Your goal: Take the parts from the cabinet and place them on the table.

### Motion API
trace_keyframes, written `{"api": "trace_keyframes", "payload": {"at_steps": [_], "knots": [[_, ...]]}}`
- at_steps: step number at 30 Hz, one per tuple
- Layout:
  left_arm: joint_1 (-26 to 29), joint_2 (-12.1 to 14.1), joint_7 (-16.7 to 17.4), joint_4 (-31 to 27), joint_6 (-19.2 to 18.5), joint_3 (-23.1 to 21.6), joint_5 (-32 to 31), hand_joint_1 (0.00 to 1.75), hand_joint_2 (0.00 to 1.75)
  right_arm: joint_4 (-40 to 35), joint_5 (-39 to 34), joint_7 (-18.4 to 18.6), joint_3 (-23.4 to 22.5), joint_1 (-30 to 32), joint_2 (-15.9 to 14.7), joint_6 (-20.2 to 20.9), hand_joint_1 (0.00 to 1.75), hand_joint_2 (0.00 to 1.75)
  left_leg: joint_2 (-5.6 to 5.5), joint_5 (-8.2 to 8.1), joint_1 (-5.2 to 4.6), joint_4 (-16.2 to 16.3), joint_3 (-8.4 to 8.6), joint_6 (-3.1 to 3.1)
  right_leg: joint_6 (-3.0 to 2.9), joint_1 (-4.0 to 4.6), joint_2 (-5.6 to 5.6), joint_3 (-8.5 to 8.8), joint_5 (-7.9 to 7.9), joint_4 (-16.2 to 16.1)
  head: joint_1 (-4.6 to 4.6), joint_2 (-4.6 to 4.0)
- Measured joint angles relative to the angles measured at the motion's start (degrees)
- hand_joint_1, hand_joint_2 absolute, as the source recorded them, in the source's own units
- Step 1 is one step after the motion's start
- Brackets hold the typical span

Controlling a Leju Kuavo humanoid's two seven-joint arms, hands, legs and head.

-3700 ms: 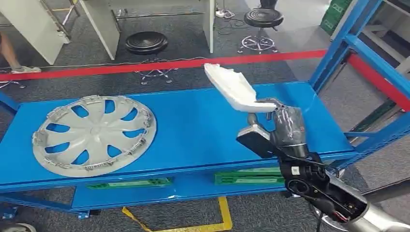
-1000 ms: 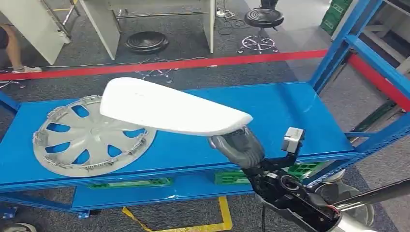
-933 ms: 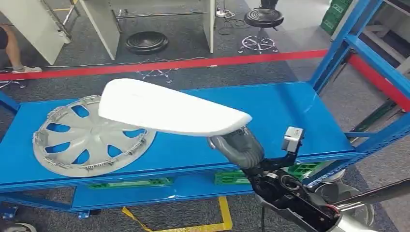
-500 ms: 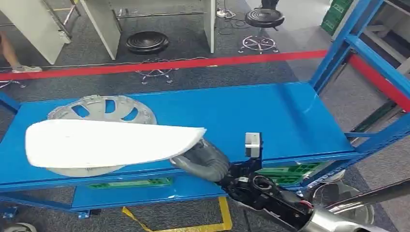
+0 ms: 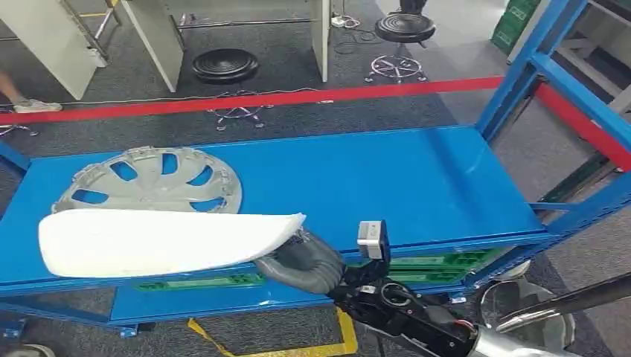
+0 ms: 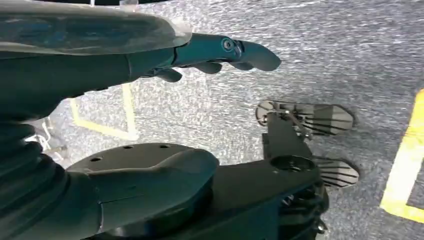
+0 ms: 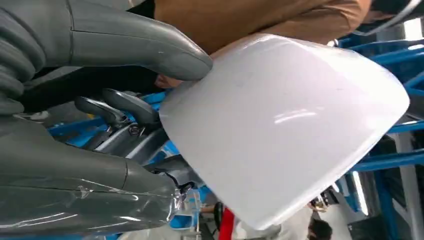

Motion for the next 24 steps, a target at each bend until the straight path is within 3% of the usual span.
{"api": "trace_keyframes", "payload": {"at_steps": [4,5,6,7,10,11,12,13,15,16,17,18,20,21,22,24], "knots": [[-0.3,0.2,0.2,0.0,0.0,-0.7,0.0,0.00,1.75,-0.3,0.4,0.0,0.0,0.3,0.0,0.2,1.75,1.75,0.01,-0.09,-0.12,0.3,-0.20,0.38,0.48,-0.13,0.00,0.01,0.15,-0.1,-0.04,0.00],[-0.3,0.2,0.2,0.0,0.0,-0.8,0.0,0.00,1.75,-0.5,0.4,0.0,0.0,0.3,0.0,0.2,1.75,1.75,0.04,0.18,-0.04,-0.2,-0.09,0.78,0.73,-0.04,0.02,0.16,0.25,-0.4,-0.17,0.00],[-0.3,0.2,0.2,0.0,0.0,-0.8,0.0,0.00,1.75,-0.7,0.5,0.0,-0.1,0.4,0.0,0.2,1.75,1.75,0.40,0.66,0.81,-1.1,0.45,1.19,0.91,0.00,-0.07,-0.22,-0.21,0.0,-0.15,0.00],[-0.3,0.1,0.2,0.0,0.0,-0.8,0.0,0.00,1.75,-0.8,0.5,0.0,-0.2,0.4,0.0,0.3,1.75,1.75,0.38,0.73,0.84,-1.4,0.68,1.42,1.01,0.13,-0.08,-1.00,-1.61,1.9,0.20,0.00],[-0.3,0.2,0.1,0.0,0.0,-0.9,0.2,0.00,1.75,-0.8,0.7,0.0,-0.3,0.8,0.0,0.5,1.75,1.75,0.41,0.65,0.91,-1.4,0.67,1.44,1.49,-0.17,-0.08,-7.51,-7.75,15.9,1.14,0.00],[-0.2,0.2,0.0,0.0,0.0,-0.9,0.4,0.00,1.75,-0.9,0.8,0.0,-0.4,0.9,0.0,0.5,1.75,1.75,0.36,0.58,0.99,-1.3,0.71,1.38,1.66,-0.26,-0.10,-9.01,-8.17,18.8,1.25,0.00],[-0.1,0.2,-0.1,0.0,0.0,-0.9,0.5,0.00,1.75,-0.9,0.9,0.0,-0.4,1.0,0.0,0.6,1.75,1.75,0.25,0.44,1.12,-1.3,0.90,1.18,1.81,-0.37,-0.10,-8.99,-6.95,18.2,1.36,0.00],[0.0,0.1,-0.3,0.0,0.0,-0.9,0.6,0.00,1.75,-0.9,1.0,0.0,-0.4,1.0,0.0,0.7,1.75,1.75,0.05,0.23,1.31,-1.3,1.16,0.87,1.95,-0.54,-0.10,-7.50,-4.46,14.9,1.49,0.00],[0.0,0.0,-0.7,0.0,0.0,-0.9,0.5,0.00,1.75,-0.9,1.1,0.0,-0.5,1.0,0.0,0.7,1.75,1.75,-0.33,-0.56,1.78,-0.9,1.93,0.08,2.30,-0.94,-0.06,-2.49,1.44,4.2,1.86,0.00],[0.0,0.1,-0.7,0.0,0.1,-0.9,0.4,0.00,1.75,-0.9,1.1,0.0,-0.5,0.9,0.0,0.7,1.75,1.75,-0.50,-0.87,1.74,-0.8,1.90,-0.37,2.52,-0.93,0.58,-1.49,0.20,2.4,2.08,0.00],[-0.2,0.1,-0.8,0.0,0.1,-1.0,0.3,0.00,1.75,-1.0,1.1,-0.1,-0.5,0.9,0.0,0.7,1.75,1.75,-0.69,-1.07,1.45,0.2,1.42,-0.84,2.08,-0.74,0.76,-0.26,0.04,1.0,2.32,0.00],[-0.3,0.1,-0.8,0.0,0.1,-1.1,0.2,0.00,1.75,-1.1,1.1,-0.1,-0.5,1.1,-0.1,0.5,1.75,1.75,-0.81,-0.88,1.42,0.1,0.92,-1.14,1.31,-0.61,0.79,-0.85,-0.36,1.4,2.08,0.00],[-0.2,0.1,-0.7,0.0,0.1,-1.3,0.0,0.00,1.75,-1.3,1.1,-0.2,-0.6,1.3,-0.2,0.5,1.75,1.75,-0.82,-0.77,1.63,-0.1,0.89,-1.49,0.73,-0.36,0.80,-1.06,-0.52,1.5,1.64,0.00],[-0.3,0.1,-0.6,0.0,0.1,-1.4,0.0,0.00,1.75,-1.5,1.1,-0.1,-0.6,1.3,-0.2,0.5,1.75,1.75,-0.76,-1.25,1.71,0.1,0.84,-1.86,0.20,-0.68,0.71,-0.76,-0.44,1.3,1.49,0.00],[-0.4,0.0,-0.6,0.0,0.1,-1.5,0.0,0.00,1.75,-1.7,1.2,-0.2,-0.7,1.3,-0.2,0.5,1.75,1.75,-0.25,-2.15,1.73,1.9,0.32,-2.00,-0.12,-0.64,0.53,-0.62,-0.47,1.1,1.09,0.00],[-0.6,0.0,-0.4,0.0,0.0,-1.7,0.1,0.00,1.75,-2.1,1.5,-0.1,-0.9,1.4,-0.2,0.5,1.75,1.75,-0.03,-6.40,1.68,11.4,-4.95,-2.12,-0.70,-0.44,0.00,-0.68,-0.60,1.1,-0.15,0.00]]}}
